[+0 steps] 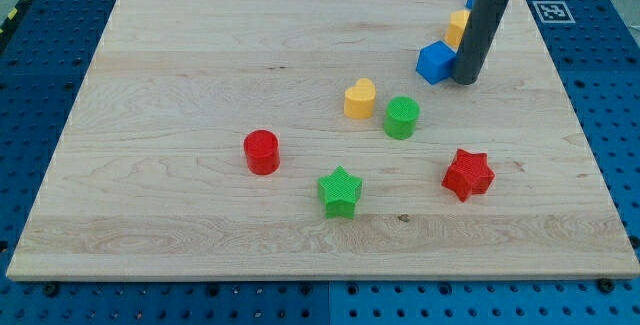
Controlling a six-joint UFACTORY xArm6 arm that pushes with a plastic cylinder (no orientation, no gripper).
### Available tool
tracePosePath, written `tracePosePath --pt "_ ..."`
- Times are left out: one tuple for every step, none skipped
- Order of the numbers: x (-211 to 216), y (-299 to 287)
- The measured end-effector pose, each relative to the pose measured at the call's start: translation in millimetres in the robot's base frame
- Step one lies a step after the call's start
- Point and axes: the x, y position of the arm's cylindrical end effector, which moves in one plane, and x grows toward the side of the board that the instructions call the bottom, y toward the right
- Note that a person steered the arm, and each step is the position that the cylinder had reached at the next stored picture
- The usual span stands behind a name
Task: Move the blue cube slightly towards the yellow heart
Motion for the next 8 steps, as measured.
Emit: tracePosePath --pt "0.0 20.5" --pt "-16.6 36.3" --pt "-35.7 36.3" --pt "-35.7 33.6" --pt "-34.0 18.9" --pt "-30.4 5.7" --pt "-30.0 -0.6" --pt "-25.9 -9.3"
